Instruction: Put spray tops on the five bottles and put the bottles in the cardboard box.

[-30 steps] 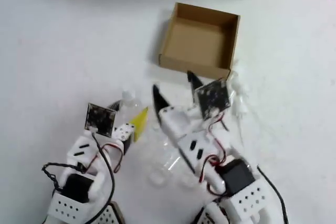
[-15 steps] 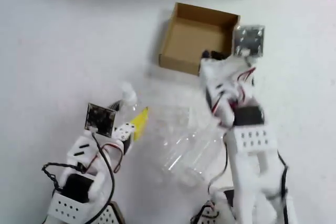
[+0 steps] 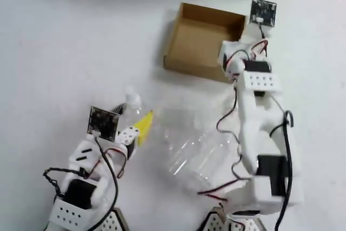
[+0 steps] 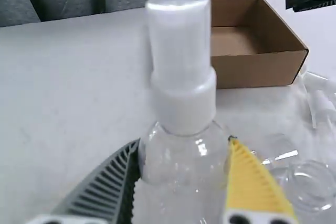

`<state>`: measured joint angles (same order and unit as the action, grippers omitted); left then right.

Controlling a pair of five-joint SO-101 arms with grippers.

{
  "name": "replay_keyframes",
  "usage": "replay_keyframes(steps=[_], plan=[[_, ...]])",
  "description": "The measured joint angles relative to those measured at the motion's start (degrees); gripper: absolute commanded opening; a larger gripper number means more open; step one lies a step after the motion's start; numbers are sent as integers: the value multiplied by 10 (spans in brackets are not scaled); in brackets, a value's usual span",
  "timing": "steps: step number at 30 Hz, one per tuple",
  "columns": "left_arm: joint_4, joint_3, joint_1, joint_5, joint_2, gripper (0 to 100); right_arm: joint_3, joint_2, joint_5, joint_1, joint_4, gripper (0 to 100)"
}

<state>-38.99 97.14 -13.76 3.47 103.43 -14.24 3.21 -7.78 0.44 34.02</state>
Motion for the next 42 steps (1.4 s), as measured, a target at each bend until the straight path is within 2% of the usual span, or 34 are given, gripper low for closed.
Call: replay_keyframes(steps=[4,10,20,23,27,31,33,39,42], plan=[[0,0,0,0,0,120,37,38,0,22,0,26],[0,0,0,0,0,120,79,95,0,21,0,153],[0,0,0,0,0,120,163,208,-1,35,0,155],[0,0,0,0,0,120,193,252,-1,33,0,132],[0,0,0,0,0,120,244,311,-1,33,0,8],[0,0,0,0,0,120,279,342,-1,38,11,15],[0,0,0,0,0,120,292,345,19,37,36,17],[0,0,0,0,0,120,304,345,161,17,85,17],[0,0,0,0,0,120,308,345,208,4,106,17]])
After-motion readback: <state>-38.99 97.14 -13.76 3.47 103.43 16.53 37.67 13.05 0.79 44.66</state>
